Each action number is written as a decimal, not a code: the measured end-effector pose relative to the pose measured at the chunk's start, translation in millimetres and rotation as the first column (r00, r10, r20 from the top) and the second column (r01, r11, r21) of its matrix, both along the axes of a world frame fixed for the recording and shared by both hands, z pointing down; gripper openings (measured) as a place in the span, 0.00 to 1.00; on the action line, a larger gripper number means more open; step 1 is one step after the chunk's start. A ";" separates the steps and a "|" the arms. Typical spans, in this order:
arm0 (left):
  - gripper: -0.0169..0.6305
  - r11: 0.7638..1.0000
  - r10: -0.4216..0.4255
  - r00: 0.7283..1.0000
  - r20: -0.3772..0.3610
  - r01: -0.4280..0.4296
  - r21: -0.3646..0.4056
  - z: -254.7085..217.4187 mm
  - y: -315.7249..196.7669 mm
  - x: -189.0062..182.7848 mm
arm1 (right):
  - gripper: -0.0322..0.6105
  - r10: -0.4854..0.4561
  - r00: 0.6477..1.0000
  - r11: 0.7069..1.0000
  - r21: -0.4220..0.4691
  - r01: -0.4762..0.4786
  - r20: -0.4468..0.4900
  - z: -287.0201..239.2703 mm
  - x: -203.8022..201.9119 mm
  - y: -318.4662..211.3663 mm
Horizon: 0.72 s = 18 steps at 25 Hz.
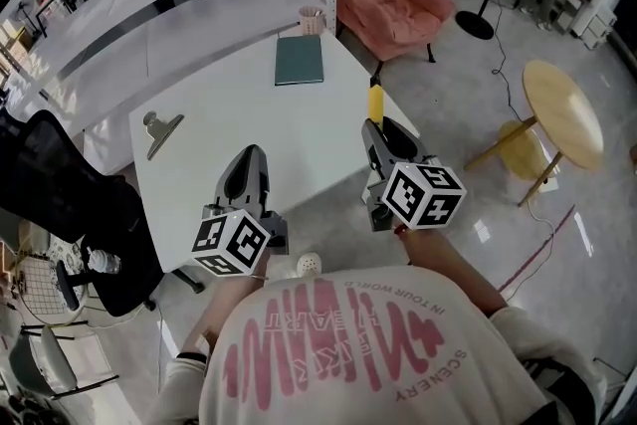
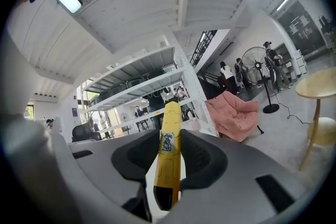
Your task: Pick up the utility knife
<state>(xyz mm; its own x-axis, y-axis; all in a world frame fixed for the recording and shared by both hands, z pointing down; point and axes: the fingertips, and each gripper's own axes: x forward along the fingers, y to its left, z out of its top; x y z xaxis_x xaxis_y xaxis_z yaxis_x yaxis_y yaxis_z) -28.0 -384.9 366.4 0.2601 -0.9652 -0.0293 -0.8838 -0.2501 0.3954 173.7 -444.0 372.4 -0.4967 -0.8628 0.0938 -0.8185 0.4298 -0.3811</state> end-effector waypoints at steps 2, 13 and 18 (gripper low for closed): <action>0.06 1.000 -0.005 1.000 -0.003 0.005 -0.012 5.3 9.3 1.8 | 0.27 -0.004 1.000 1.000 -0.008 0.004 -0.009 4.5 1.1 8.7; 0.06 0.998 -0.028 1.000 -0.006 0.027 -0.051 19.0 56.7 17.7 | 0.27 -0.024 0.999 0.999 -0.043 0.023 -0.025 20.0 16.7 51.0; 0.06 0.998 -0.033 0.999 -0.005 0.033 -0.057 23.8 73.2 24.5 | 0.27 -0.033 0.999 0.998 -0.053 0.031 -0.029 26.5 23.1 66.1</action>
